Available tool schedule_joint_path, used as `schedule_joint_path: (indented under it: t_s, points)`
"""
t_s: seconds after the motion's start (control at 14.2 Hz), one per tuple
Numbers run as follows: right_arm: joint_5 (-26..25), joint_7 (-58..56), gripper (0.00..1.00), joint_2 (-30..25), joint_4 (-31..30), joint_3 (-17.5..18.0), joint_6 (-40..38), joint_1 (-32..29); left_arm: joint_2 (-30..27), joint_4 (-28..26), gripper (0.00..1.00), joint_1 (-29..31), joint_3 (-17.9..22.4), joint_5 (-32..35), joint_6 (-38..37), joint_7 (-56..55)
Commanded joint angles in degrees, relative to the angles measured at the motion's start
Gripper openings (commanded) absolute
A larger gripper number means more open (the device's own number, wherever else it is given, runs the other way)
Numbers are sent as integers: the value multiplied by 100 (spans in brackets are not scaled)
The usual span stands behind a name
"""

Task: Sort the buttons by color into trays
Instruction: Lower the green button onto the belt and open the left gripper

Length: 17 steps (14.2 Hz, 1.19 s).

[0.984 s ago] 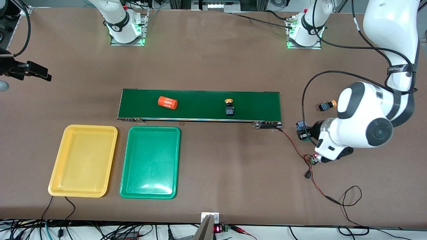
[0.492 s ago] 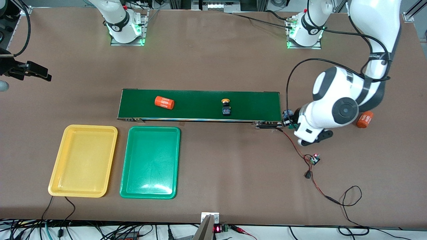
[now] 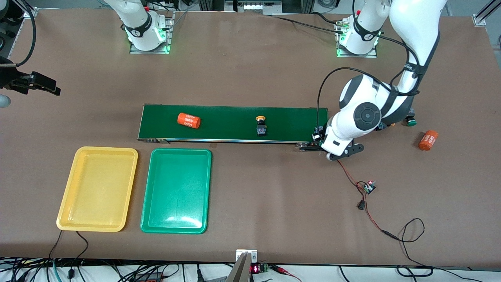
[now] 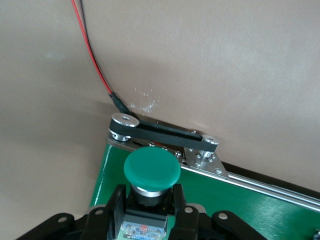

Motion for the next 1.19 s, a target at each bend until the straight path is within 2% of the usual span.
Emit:
schedule_joint_path:
  t_s: [0.0, 0.35, 0.49, 0.56, 0.63, 0.7, 0.77, 0.98, 1.12]
  points:
    - [8, -93, 100, -6, 40, 30, -73, -55, -155, -229, 15, -114, 90, -156, 120, -4]
    - [8, -93, 100, -6, 40, 30, -73, -55, -76, -378, 15, -184, 99, -59, 120, 32]
    - [8, -93, 100, -6, 40, 30, -73, -55, 20, -378, 20, -220, 107, 54, 120, 32]
    - [8, -93, 100, -6, 40, 30, -73, -55, 73, -369, 26, -220, 107, 203, 128, 23]
    - [8, -93, 100, -6, 40, 30, -73, -55, 117, -361, 38, -228, 107, 231, 128, 23]
    - [17, -93, 100, -6, 40, 30, -73, -55, 126, -352, 57, -228, 107, 240, 128, 23]
    - [8, -93, 100, -6, 40, 30, -73, -55, 126, -343, 80, -228, 116, 240, 128, 32]
    - [8, -93, 100, -6, 40, 30, -73, -90, 126, -325, 96, -228, 107, 485, 120, 5]
    - [8, -93, 100, -6, 40, 30, -73, -90, 135, -282, 96, -228, 116, 495, 120, 5]
